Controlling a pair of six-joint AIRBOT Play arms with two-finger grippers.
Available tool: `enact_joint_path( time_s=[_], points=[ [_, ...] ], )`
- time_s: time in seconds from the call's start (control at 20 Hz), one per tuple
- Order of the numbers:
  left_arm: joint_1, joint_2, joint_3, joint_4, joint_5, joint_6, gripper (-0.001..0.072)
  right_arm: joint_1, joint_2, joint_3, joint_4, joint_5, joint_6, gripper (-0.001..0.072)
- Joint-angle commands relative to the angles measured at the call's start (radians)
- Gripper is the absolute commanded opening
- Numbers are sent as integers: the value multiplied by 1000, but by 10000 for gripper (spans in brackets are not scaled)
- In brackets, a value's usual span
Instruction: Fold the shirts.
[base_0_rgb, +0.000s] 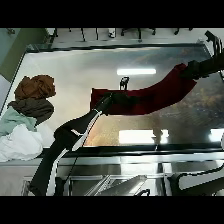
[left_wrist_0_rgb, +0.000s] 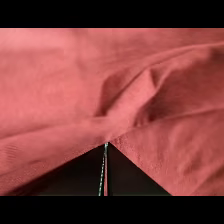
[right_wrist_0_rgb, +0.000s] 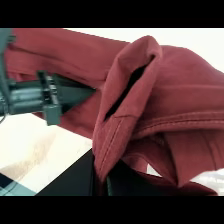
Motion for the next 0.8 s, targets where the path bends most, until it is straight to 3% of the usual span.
enact_joint_path(
  time_s=[0.0,0.25,0.5,0.75],
  points=[
    [-13,-22,-10,-102,-12,-5,15,15,13,10,13,-10,5,22],
    [27,49,-5,-164,94,-5,14,15,13,10,14,-16,33,22],
    [284,352,44,-153,500,7,14,80,11,10,14,-6,71,22],
    [612,798,-97,-145,541,18,15,388,-39,8,28,274,149,22]
  ],
)
